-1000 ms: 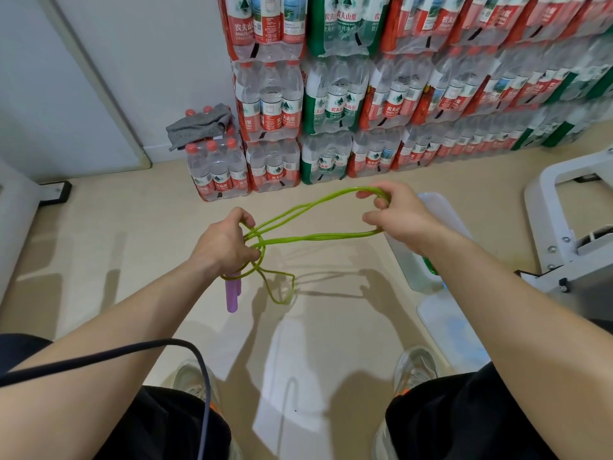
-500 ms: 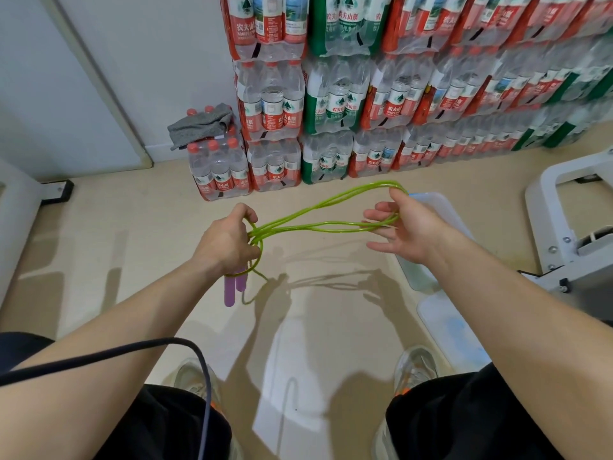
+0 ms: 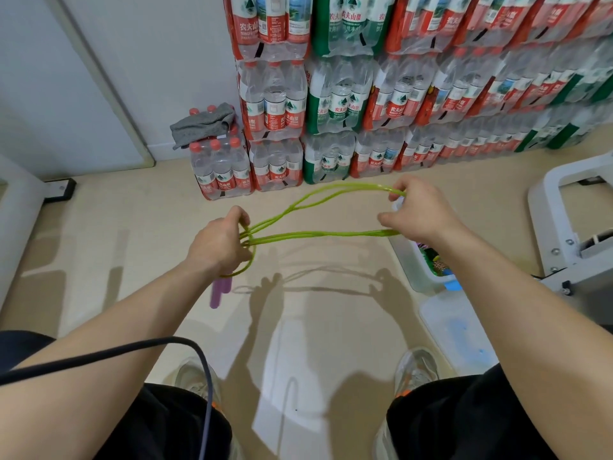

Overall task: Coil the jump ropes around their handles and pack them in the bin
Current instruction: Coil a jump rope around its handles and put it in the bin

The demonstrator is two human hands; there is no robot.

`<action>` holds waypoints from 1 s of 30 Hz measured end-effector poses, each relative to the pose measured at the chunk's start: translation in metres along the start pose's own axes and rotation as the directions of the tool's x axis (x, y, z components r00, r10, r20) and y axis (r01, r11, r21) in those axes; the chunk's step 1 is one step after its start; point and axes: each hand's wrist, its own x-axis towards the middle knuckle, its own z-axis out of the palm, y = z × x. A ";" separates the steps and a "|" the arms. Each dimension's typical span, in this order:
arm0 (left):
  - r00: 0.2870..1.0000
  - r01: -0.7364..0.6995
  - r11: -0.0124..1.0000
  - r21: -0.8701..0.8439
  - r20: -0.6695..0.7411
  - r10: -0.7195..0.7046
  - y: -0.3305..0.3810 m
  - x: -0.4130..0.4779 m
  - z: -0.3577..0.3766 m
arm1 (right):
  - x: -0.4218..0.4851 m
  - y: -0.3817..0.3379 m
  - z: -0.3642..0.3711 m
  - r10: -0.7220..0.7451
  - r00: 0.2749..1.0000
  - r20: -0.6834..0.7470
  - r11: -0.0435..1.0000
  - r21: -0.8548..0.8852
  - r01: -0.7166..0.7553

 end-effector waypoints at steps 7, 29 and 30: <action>1.000 0.014 0.994 -0.111 -0.006 -0.014 0.005 -0.002 -0.007 | 0.003 0.020 -0.004 0.000 0.994 0.109 0.889 -0.455 0.050; 0.988 -0.073 0.803 -0.592 0.065 0.138 0.068 -0.042 -0.010 | -0.038 -0.033 0.060 -0.259 0.858 0.443 0.962 0.199 0.187; 0.990 -0.052 0.788 -0.613 0.074 0.123 0.068 -0.042 -0.011 | -0.036 -0.030 0.061 -0.265 0.874 0.406 0.956 0.231 0.183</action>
